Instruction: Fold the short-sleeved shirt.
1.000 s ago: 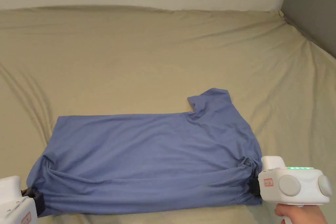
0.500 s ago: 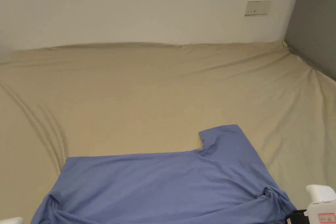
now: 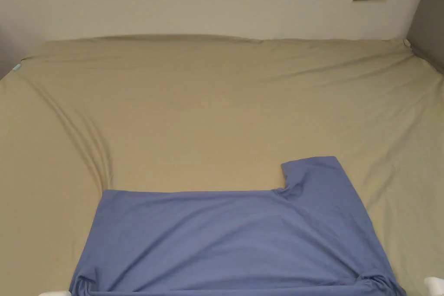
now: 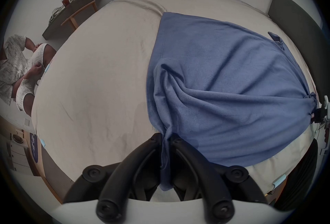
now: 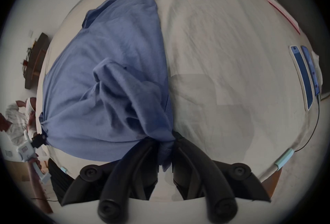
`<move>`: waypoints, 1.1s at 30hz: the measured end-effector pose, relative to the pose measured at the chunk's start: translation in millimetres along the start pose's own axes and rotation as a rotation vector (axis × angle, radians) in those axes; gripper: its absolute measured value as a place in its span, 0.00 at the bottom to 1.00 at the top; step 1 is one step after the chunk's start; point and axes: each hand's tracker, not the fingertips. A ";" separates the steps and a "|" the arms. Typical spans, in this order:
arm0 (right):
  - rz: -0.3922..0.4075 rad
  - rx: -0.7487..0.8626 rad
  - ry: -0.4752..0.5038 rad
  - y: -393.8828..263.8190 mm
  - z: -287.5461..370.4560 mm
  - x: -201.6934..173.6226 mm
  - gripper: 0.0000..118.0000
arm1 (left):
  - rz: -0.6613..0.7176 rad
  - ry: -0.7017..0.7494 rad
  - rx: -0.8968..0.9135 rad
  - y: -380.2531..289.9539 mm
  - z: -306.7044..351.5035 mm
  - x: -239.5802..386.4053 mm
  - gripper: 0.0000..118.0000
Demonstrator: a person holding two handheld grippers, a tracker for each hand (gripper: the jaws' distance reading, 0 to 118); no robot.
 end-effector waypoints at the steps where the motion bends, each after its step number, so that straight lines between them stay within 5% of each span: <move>1: 0.002 0.018 -0.021 0.1 7.7 -1.3 0.36 | -0.005 0.003 0.000 0.7 1.7 0.7 0.07; 3: 0.053 0.089 -0.161 -2.0 26.1 -3.7 0.79 | -0.005 0.022 0.021 4.3 12.3 1.7 0.23; 4: 0.074 0.141 -0.217 1.9 36.0 2.6 0.93 | 0.005 0.056 0.053 6.0 16.2 -0.2 0.45; 6: 0.117 0.283 -0.255 4.6 70.3 -0.9 0.92 | 0.044 0.054 0.155 15.3 37.4 -3.4 0.77; 7: 0.136 0.347 -0.257 6.3 89.5 -7.8 0.92 | 0.068 0.027 0.227 21.9 53.2 -4.1 0.84; 13: 0.348 0.826 -0.231 16.2 184.9 -85.3 0.92 | 0.011 0.087 0.738 62.4 153.4 32.3 0.84; 18: 0.449 1.085 -0.208 9.0 223.8 -166.6 0.72 | -0.110 0.159 1.010 86.8 217.7 85.8 0.71; 20: 0.477 1.130 -0.173 7.6 226.5 -188.0 0.22 | -0.131 0.150 1.034 96.0 229.5 101.8 0.32; 22: 0.497 1.184 -0.174 4.0 228.0 -205.8 0.00 | -0.143 0.133 1.061 98.9 237.0 114.0 0.08; 25: 0.514 1.210 -0.138 3.0 226.1 -218.6 0.00 | -0.159 0.109 1.065 102.7 240.9 126.0 0.00; 33: 0.560 1.193 -0.150 6.8 213.8 -229.2 0.00 | -0.154 0.077 1.010 104.3 228.9 127.1 0.00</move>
